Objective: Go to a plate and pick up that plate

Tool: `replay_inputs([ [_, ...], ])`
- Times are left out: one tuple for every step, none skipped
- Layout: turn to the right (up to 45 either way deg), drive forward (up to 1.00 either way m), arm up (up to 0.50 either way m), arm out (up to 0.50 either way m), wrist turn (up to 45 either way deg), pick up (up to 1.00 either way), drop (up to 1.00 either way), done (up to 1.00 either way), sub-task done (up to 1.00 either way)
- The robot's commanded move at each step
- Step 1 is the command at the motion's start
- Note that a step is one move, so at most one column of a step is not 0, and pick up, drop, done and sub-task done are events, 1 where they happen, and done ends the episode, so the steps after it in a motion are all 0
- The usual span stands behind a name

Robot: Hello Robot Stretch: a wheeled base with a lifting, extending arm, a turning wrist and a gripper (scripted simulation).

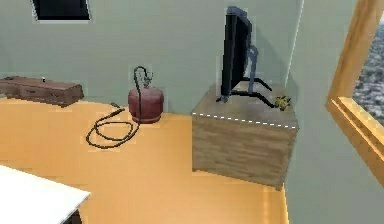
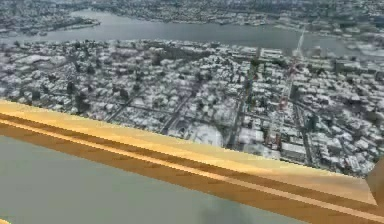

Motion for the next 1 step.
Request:
replay_inputs([
  [-30.0, 0.00, 0.00, 0.00, 0.0, 0.00, 0.00, 0.00, 0.00],
])
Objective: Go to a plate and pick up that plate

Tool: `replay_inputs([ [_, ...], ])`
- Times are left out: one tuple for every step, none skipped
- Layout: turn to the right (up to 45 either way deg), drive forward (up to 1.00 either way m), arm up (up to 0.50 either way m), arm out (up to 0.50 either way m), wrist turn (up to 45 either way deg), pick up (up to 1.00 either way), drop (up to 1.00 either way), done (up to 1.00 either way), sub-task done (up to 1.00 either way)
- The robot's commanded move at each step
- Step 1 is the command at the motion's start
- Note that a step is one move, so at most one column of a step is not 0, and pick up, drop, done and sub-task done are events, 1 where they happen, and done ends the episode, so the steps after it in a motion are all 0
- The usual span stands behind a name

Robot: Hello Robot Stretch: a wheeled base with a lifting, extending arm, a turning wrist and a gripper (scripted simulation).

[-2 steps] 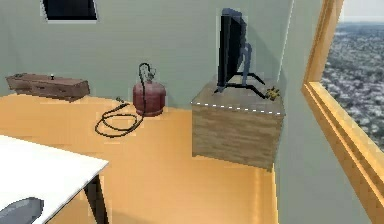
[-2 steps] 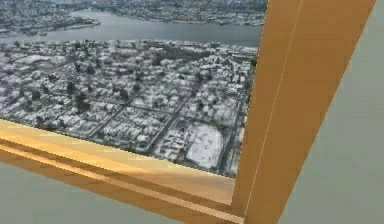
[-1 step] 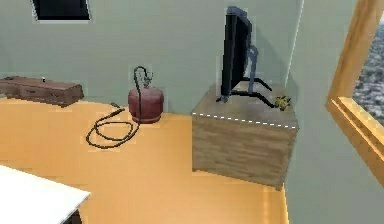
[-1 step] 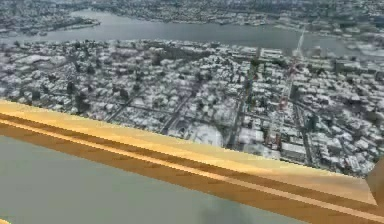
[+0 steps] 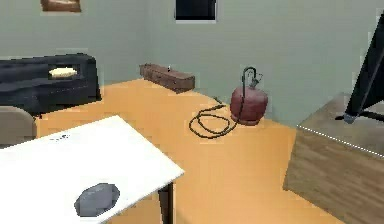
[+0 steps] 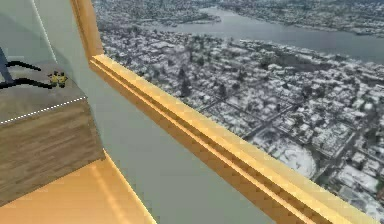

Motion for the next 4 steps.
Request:
replay_inputs([
  [0.0, 0.30, 0.00, 0.00, 0.0, 0.00, 0.00, 0.00, 0.00],
  [-45.0, 0.00, 0.00, 0.00, 0.0, 0.00, 0.00, 0.00, 0.00],
  [-45.0, 0.00, 0.00, 0.00, 0.0, 0.00, 0.00, 0.00, 0.00],
  [-39.0, 0.00, 0.00, 0.00, 0.0, 0.00, 0.00, 0.00, 0.00],
])
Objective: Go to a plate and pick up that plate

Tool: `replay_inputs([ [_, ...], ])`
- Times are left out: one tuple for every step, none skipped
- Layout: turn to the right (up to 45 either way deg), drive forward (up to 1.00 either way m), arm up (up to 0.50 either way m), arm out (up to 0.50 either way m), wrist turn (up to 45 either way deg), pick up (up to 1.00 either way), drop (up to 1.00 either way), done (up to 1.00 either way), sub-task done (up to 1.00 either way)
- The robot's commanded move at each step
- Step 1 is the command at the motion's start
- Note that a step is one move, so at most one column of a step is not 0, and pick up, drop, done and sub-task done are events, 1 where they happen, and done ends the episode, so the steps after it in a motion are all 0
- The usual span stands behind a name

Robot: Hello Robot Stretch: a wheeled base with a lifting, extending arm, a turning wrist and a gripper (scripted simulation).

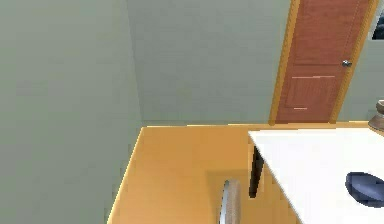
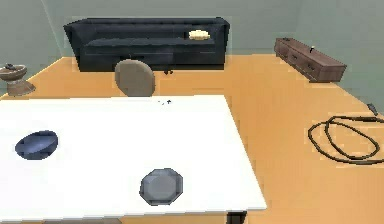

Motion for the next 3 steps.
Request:
replay_inputs([
  [0.0, 0.00, 0.50, 0.00, 0.0, 0.00, 0.00, 0.00, 0.00],
  [0.0, 0.00, 0.24, 0.00, 0.0, 0.00, 0.00, 0.00, 0.00],
  [0.0, 0.00, 0.00, 0.22, 0.0, 0.00, 0.00, 0.00, 0.00],
])
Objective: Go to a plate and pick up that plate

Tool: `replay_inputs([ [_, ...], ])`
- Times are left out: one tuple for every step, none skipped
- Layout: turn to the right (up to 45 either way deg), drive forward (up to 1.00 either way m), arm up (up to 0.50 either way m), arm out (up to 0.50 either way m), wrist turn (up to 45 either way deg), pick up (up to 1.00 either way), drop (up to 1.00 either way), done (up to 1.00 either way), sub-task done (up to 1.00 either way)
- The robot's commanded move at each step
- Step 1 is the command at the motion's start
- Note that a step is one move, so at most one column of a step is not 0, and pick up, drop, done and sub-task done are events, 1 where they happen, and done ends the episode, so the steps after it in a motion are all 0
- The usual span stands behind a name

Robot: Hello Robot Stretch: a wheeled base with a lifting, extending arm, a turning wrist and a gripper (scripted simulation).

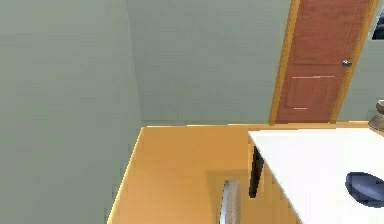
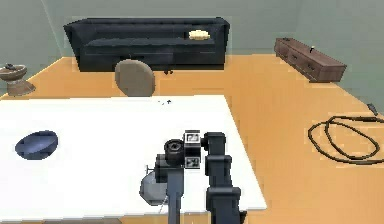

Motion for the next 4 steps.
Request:
replay_inputs([
  [0.0, 0.00, 0.00, 0.00, 45.0, 0.00, 0.00, 0.00, 0.00],
  [0.0, 0.00, 0.00, 0.00, 45.0, 0.00, 0.00, 0.00, 0.00],
  [0.0, 0.00, 0.00, 0.00, 45.0, 0.00, 0.00, 0.00, 0.00],
  [0.0, 0.00, 0.00, 0.00, 24.0, 0.00, 0.00, 0.00, 0.00],
])
